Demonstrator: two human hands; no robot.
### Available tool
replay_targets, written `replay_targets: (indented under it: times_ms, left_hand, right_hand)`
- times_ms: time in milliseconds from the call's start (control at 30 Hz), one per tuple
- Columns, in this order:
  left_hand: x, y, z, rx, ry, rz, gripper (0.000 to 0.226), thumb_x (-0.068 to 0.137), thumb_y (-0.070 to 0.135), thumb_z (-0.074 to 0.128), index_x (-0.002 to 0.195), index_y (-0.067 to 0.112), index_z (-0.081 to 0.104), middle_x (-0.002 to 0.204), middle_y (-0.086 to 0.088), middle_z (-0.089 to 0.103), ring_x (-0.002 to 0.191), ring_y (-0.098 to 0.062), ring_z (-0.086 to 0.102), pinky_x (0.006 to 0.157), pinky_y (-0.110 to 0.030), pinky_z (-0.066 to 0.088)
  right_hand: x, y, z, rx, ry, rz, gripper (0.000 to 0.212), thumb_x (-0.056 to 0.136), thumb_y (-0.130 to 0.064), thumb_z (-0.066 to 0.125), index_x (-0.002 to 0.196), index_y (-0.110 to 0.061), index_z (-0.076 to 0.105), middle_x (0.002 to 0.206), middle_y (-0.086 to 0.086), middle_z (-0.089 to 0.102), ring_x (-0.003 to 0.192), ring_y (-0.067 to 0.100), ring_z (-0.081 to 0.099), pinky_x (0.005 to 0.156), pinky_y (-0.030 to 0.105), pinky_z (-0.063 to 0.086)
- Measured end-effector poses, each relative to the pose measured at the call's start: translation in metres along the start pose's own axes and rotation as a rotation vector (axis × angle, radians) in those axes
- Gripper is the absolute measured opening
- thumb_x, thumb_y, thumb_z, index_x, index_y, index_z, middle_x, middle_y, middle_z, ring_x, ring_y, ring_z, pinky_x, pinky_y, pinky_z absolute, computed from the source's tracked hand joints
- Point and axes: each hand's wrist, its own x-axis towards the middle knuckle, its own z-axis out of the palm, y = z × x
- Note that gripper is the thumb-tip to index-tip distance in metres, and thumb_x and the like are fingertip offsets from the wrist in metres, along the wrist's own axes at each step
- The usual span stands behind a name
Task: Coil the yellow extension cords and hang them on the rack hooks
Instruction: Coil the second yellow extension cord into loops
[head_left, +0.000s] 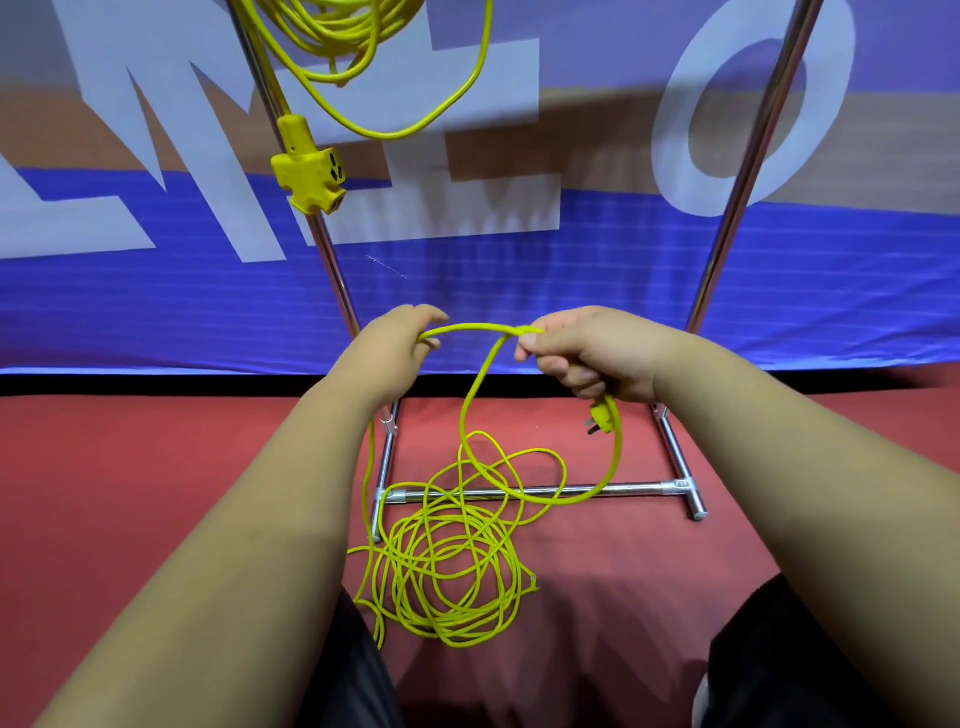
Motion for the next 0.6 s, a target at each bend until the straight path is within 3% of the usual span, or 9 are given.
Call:
replay_targets:
  times_ms: [67, 200, 300, 400, 533, 600]
  left_hand:
    - [-0.003, -0.007, 0.003, 0.004, -0.063, -0.101, 0.022, 0.104, 0.017, 0.057, 0.124, 0.023, 0.062, 0.111, 0.0, 0.064, 0.098, -0.024, 0.064, 0.081, -0.037, 0.05]
    - [-0.012, -0.03, 0.009, 0.009, -0.131, -0.273, 0.012, 0.102, 0.016, 0.054, 0.104, 0.018, 0.066, 0.095, -0.003, 0.068, 0.09, -0.029, 0.066, 0.071, -0.035, 0.049]
    - [-0.015, -0.045, 0.01, 0.036, -0.177, -0.415, 0.013, 0.1, 0.019, 0.058, 0.094, 0.018, 0.07, 0.091, -0.006, 0.072, 0.092, -0.029, 0.068, 0.075, -0.037, 0.052]
    - [-0.022, -0.056, 0.01, 0.16, -0.338, -0.52, 0.025, 0.103, 0.028, 0.059, 0.083, 0.02, 0.072, 0.085, -0.003, 0.073, 0.08, -0.022, 0.067, 0.074, -0.033, 0.051]
    - [-0.032, -0.066, 0.015, 0.201, -0.623, -0.554, 0.045, 0.108, 0.047, 0.047, 0.098, 0.011, 0.072, 0.093, 0.001, 0.077, 0.079, -0.02, 0.065, 0.089, -0.036, 0.053]
    - [-0.032, -0.065, 0.015, 0.105, -0.58, -0.566, 0.045, 0.108, 0.048, 0.044, 0.101, 0.009, 0.065, 0.086, -0.004, 0.077, 0.076, -0.024, 0.07, 0.085, -0.037, 0.054]
  right_hand:
    - [0.001, -0.005, -0.003, 0.104, 0.068, 0.001, 0.019, 0.109, -0.025, 0.051, 0.103, -0.013, 0.064, 0.061, -0.007, 0.034, 0.041, 0.005, 0.018, 0.038, 0.019, 0.015]
    - [-0.005, -0.011, -0.017, 0.332, 0.221, -0.009, 0.021, 0.108, -0.027, 0.051, 0.099, -0.013, 0.064, 0.06, -0.01, 0.023, 0.042, 0.005, 0.014, 0.04, 0.021, 0.009]
    - [-0.008, -0.011, -0.029, 0.496, 0.344, -0.064, 0.023, 0.108, -0.026, 0.05, 0.094, -0.014, 0.064, 0.059, -0.01, 0.023, 0.041, 0.005, 0.015, 0.037, 0.021, 0.011]
    - [-0.007, -0.008, -0.043, 0.711, 0.478, -0.134, 0.023, 0.108, -0.025, 0.05, 0.095, -0.013, 0.064, 0.058, -0.01, 0.024, 0.04, 0.005, 0.015, 0.037, 0.022, 0.009]
    - [-0.009, -0.004, -0.06, 0.84, 0.605, -0.18, 0.022, 0.108, -0.026, 0.051, 0.098, -0.013, 0.065, 0.055, -0.011, 0.025, 0.039, 0.006, 0.016, 0.037, 0.023, 0.012]
    - [-0.008, -0.001, -0.062, 0.808, 0.629, -0.193, 0.022, 0.109, -0.027, 0.051, 0.099, -0.013, 0.066, 0.056, -0.01, 0.025, 0.039, 0.006, 0.017, 0.036, 0.023, 0.013]
